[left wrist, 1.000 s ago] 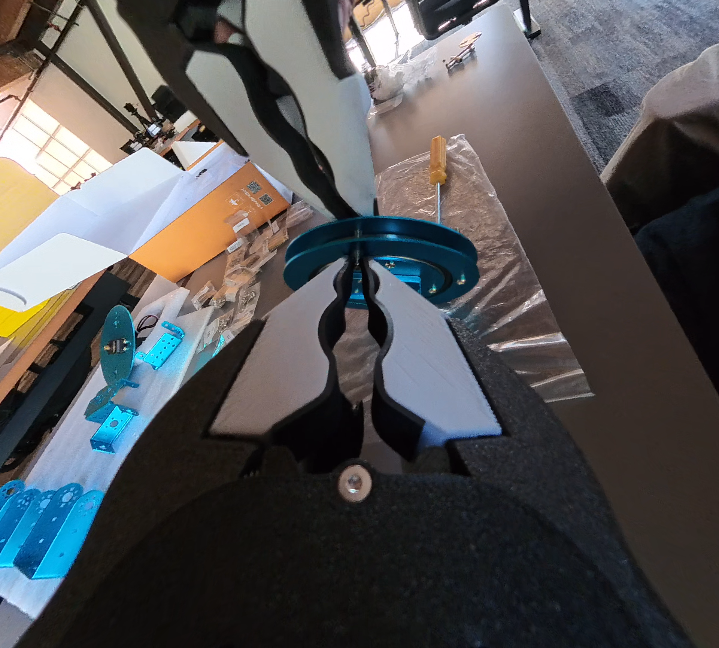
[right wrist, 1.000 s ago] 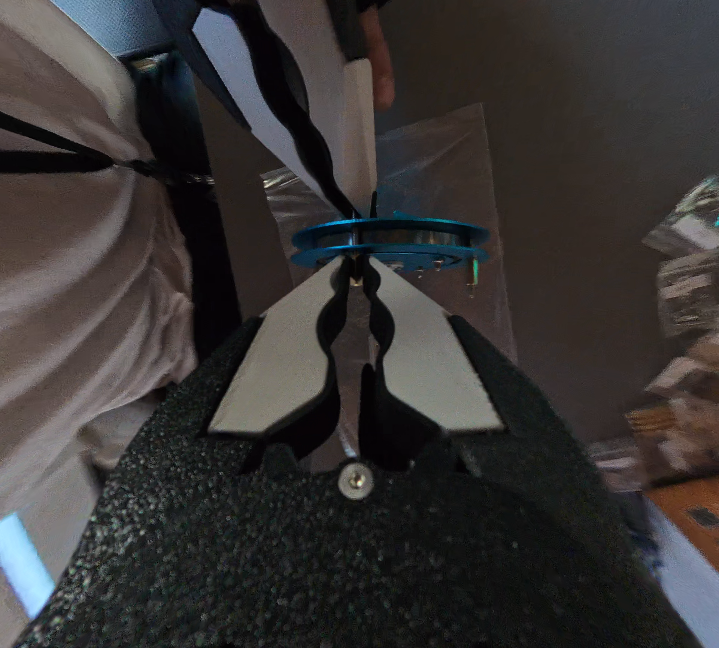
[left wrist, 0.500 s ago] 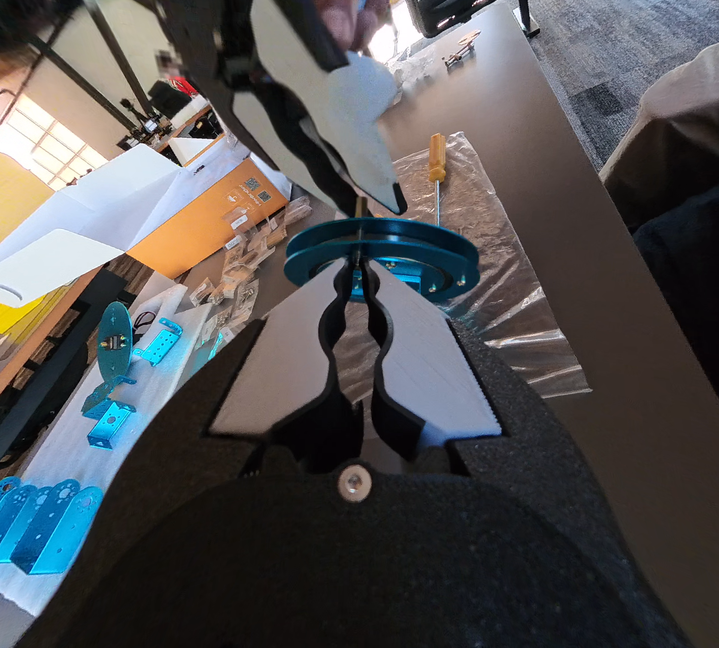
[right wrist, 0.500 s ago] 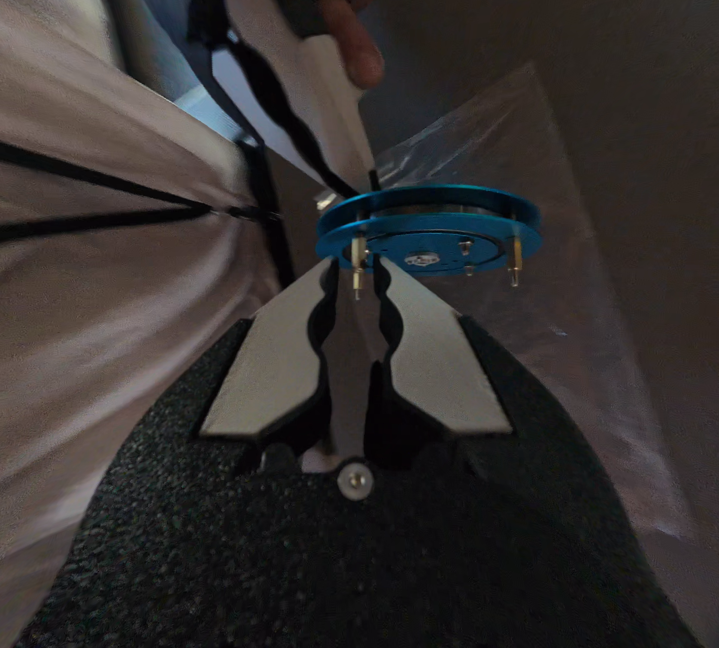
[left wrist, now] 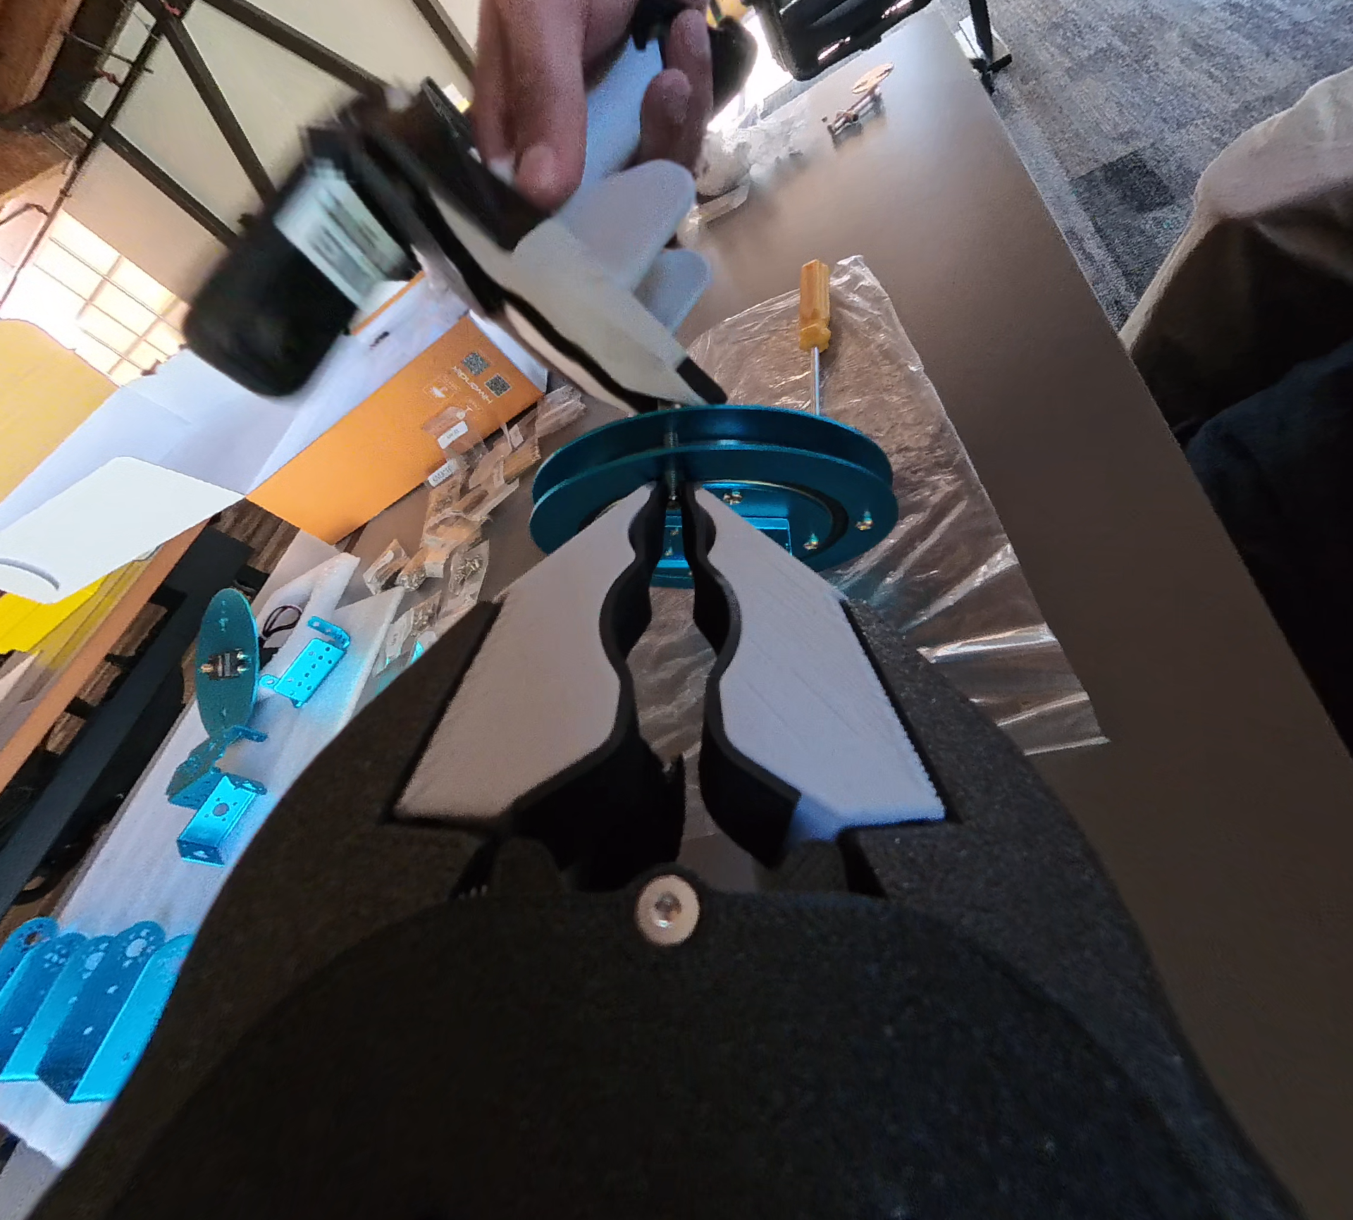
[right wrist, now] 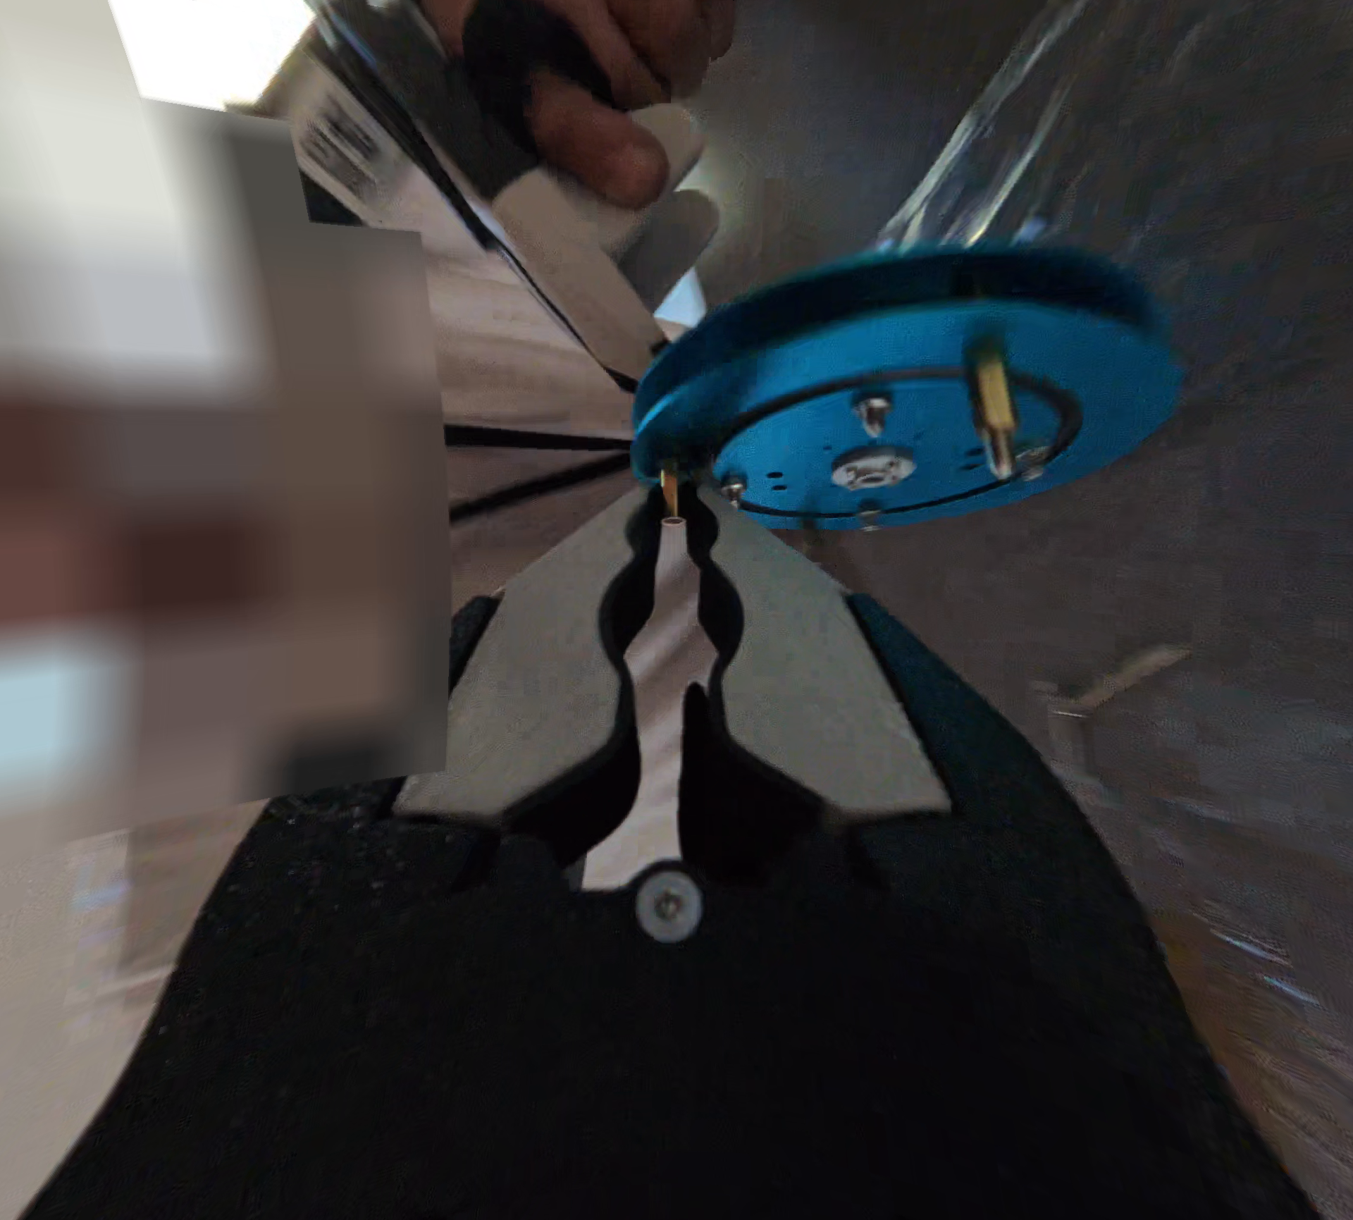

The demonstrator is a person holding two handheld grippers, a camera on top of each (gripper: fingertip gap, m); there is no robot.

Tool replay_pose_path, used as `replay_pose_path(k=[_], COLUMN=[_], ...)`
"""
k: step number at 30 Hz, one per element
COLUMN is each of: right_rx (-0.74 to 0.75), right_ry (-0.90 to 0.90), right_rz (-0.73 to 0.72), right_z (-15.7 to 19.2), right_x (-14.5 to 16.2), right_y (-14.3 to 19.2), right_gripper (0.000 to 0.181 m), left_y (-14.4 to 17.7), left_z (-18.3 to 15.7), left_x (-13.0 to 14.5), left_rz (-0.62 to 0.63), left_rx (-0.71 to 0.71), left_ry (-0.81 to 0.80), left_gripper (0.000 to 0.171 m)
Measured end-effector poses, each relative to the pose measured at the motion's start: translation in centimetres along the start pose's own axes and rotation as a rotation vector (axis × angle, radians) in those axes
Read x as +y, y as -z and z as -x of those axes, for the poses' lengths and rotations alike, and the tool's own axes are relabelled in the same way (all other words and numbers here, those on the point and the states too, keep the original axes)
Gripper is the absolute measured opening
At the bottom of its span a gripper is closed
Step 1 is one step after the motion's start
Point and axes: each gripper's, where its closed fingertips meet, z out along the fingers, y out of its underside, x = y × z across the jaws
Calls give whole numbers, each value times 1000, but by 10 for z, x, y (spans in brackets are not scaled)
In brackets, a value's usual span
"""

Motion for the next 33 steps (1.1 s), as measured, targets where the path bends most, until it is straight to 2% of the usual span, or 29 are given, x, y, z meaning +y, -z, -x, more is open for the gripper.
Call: replay_pose_path(k=[1,3,5,7,9,10,12,14,16,17,18,20,22,23,24,25,27,29,30,33], right_rx=[159,456,638,736,755,732,579,210,-155,-236,-221,0,301,453,572,653,752,674,537,-81], right_ry=[153,438,651,767,780,742,487,35,-270,-321,-280,-28,272,384,473,549,638,541,391,-205], right_rz=[5,25,93,175,212,220,187,99,36,29,32,22,37,54,85,119,150,156,139,20], right_z=[-4,-9,-7,-10,-10,-10,-8,-1,3,5,5,3,-2,-7,-10,-12,-13,-12,-9,3], right_x=[-3,-12,-14,-12,-11,-10,-7,-3,-2,-1,1,1,-2,-3,-3,-2,-4,-2,2,1], right_y=[3,11,12,10,9,9,6,1,-2,-4,-6,-5,0,4,5,5,5,2,0,-3], right_gripper=[7,15,10,5,5,5,3,3,4,5,6,7,14,21,20,8,4,4,3,4], left_y=[0,0,0,0,0,0,0,0,0,0,0,0,0,0,0,0,0,0,0,0], left_z=[1,1,1,1,1,0,-1,-1,-1,-3,-5,-5,-3,-2,-2,-2,-2,-3,-5,-5], left_x=[0,0,1,1,1,1,0,0,0,0,-1,-1,-1,0,0,0,0,-1,-2,-2], left_rz=[-1,-5,-5,-5,-2,-1,-3,-2,4,-2,-7,-4,-3,-3,-3,-2,1,-1,-4,0], left_rx=[6,17,23,25,27,26,20,5,-1,10,23,18,21,21,20,21,15,17,16,-10], left_ry=[12,37,54,58,58,55,38,10,-4,0,8,5,27,30,33,35,22,14,1,-28], left_gripper=[3,3,3,3,3,3,3,3,3,3,3,3,3,3,3,3,3,3,3,3])
